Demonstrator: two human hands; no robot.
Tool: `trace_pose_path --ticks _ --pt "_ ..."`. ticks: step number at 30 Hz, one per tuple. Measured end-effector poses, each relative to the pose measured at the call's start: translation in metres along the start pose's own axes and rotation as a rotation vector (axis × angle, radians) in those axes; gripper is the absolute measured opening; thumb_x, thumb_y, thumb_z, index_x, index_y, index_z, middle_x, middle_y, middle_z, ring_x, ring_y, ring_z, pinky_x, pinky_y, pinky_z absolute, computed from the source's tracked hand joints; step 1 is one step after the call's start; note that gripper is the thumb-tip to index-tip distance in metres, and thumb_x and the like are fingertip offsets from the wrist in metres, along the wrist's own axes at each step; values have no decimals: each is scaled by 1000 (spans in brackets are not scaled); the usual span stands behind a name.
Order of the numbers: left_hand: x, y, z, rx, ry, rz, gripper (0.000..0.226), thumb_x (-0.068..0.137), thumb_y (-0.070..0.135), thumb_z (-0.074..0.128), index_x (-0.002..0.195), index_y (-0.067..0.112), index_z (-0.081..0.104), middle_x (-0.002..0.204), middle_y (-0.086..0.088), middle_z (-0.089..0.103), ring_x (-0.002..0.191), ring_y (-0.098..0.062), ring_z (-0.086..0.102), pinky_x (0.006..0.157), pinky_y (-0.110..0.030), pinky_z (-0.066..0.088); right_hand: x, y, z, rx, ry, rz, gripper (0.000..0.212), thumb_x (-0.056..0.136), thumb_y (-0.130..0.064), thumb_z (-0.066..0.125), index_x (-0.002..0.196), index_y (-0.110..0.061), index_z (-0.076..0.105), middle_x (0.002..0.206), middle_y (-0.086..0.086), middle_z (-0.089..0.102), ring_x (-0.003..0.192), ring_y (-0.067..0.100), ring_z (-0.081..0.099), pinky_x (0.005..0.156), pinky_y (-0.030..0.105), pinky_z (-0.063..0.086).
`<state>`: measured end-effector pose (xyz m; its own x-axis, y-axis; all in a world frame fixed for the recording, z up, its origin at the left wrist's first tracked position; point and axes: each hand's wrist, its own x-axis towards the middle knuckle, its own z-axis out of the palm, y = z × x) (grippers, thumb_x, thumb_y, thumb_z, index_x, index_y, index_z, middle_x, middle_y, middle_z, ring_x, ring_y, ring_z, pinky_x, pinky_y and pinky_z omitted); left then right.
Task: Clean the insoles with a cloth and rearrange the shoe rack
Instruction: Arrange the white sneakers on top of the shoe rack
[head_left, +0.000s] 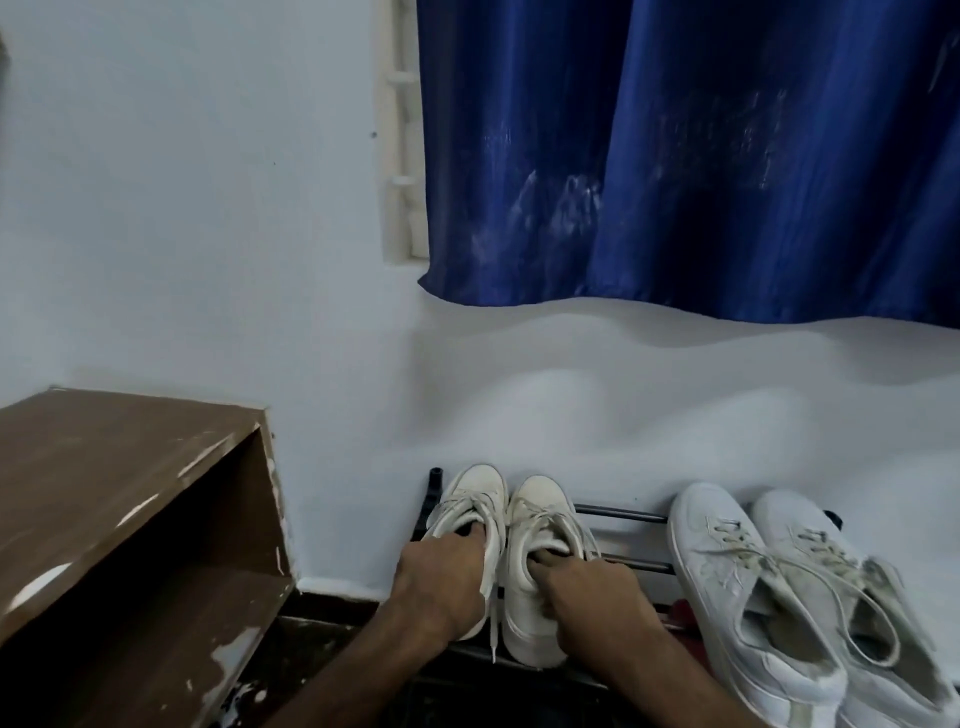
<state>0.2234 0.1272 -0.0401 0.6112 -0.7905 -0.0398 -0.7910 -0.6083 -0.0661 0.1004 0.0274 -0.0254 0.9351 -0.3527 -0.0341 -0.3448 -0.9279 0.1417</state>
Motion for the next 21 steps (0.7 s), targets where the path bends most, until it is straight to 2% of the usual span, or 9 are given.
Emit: trace_pose_path --ticks 3,6,13,17,21 --pt "6 3 1 -18 -3 22 58 90 18 51 145 14 32 130 -9 59 118 -32 57 91 -38 45 3 2 6 29 16 25 46 90 -9 50 134 -22 41 135 -2 52 114 32 60 84 36 48" --pt "7 -1 0 -18 7 35 55 92 21 53 143 16 34 130 -9 59 119 -31 57 92 -39 45 5 3 5 11 18 60 45 88 -9 52 131 -20 42 130 0 56 113 31 60 84 36 47" --pt "-1 -12 9 -44 99 111 46 94 22 57 138 24 40 127 -6 61 117 -30 58 87 -37 46 0 -9 -2 -123 42 96 30 90 -12 54 120 -19 54 120 3 64 110 28 63 74 31 38" --pt "-8 -20 5 -72 111 118 47 94 22 57 137 29 43 131 -3 59 119 -28 56 89 -35 45 -2 -18 -6 -188 41 83 26 91 -13 56 116 -18 59 118 5 66 110 27 64 79 32 46" --pt "-12 -16 5 -142 120 129 43 93 23 59 134 28 48 129 -4 60 117 -29 57 89 -35 45 -6 -12 -14 -251 -5 46 29 90 -8 55 118 -12 59 122 8 63 112 28 62 84 35 47"
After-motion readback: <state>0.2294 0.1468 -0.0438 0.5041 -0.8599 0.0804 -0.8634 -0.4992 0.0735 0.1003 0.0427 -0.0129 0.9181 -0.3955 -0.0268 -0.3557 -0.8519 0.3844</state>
